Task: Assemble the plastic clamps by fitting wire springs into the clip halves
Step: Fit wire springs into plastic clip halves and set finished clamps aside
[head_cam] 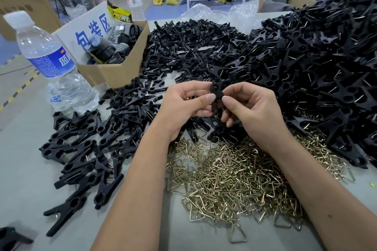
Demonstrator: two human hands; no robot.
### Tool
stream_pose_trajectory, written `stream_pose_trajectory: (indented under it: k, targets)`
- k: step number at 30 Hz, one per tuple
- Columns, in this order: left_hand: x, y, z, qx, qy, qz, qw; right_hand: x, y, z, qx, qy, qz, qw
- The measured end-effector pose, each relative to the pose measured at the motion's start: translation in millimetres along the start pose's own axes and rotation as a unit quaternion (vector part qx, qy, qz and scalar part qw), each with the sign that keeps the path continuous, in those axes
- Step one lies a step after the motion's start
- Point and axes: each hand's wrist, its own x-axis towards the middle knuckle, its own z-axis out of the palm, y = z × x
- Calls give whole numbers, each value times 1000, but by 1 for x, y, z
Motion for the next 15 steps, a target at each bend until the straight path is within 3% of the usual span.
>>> stream_pose_trajectory:
  k: [5,7,9,11,13,15]
  targets:
    - [-3,5,-9,0,-70,4,998,1,-3,-9,-3,-51,3,999]
    - [-3,8,-12,9,-55,14,998,0,-5,-7,-6,-43,21,999]
    - [-2,8,-16,-6,-22,25,999,-1,-8,-4,-77,0,3,997]
    - [0,7,-21,-9,25,40,999,-2,-11,-2,-245,-13,-84,966]
    - [1,6,-25,-4,75,55,996,-6,-17,4,-367,-112,-141,913]
    - [2,5,-27,-8,116,60,991,-9,-20,11,-431,-214,-131,867]
